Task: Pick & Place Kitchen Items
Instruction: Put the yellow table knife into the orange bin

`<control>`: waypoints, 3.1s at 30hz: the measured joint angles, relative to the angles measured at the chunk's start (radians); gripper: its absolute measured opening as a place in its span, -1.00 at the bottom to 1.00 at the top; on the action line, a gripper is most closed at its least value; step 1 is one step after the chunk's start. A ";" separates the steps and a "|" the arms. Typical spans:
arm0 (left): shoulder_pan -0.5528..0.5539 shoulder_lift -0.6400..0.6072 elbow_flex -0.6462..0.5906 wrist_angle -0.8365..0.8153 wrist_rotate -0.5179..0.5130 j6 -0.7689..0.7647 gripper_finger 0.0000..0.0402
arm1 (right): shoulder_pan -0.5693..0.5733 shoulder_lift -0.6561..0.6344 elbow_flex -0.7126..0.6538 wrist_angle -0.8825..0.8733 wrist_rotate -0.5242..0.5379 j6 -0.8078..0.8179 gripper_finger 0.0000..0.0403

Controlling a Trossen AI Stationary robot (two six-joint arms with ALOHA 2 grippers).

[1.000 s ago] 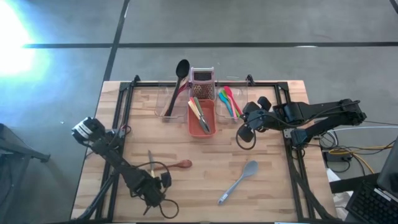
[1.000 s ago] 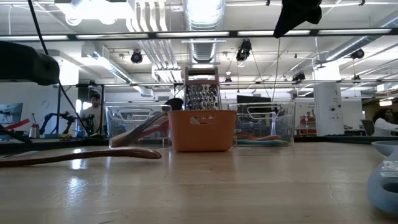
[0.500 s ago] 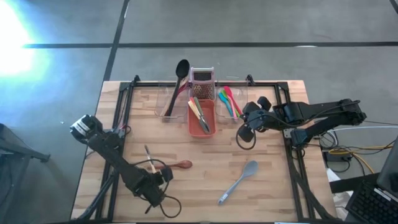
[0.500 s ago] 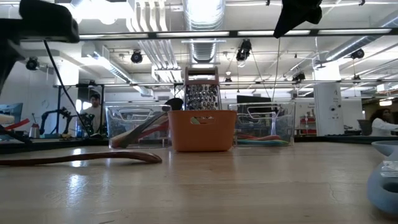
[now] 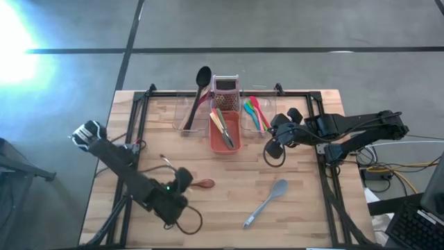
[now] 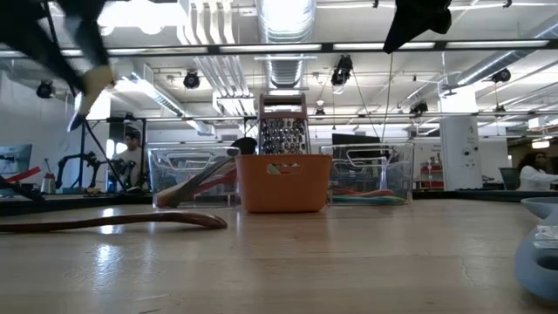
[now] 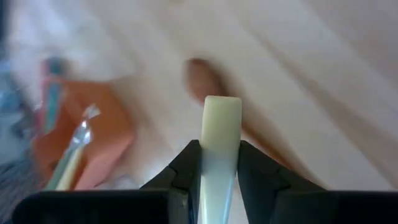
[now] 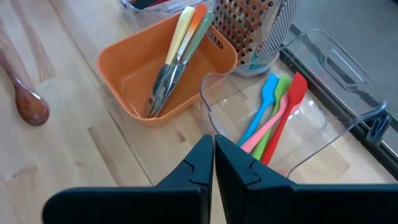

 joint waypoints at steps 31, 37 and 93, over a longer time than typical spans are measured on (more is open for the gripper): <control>0.789 -0.295 -0.160 1.234 0.282 -0.169 -0.59 | 0.000 0.000 -0.034 -0.009 -0.003 -0.016 -0.96; 0.897 -0.246 -0.160 1.266 0.300 -0.300 -0.59 | 0.000 0.000 -0.073 -0.010 -0.006 -0.006 -0.96; 1.017 0.104 -0.500 1.738 0.088 -0.932 -0.59 | 0.002 0.000 -0.099 0.022 -0.024 -0.031 -0.96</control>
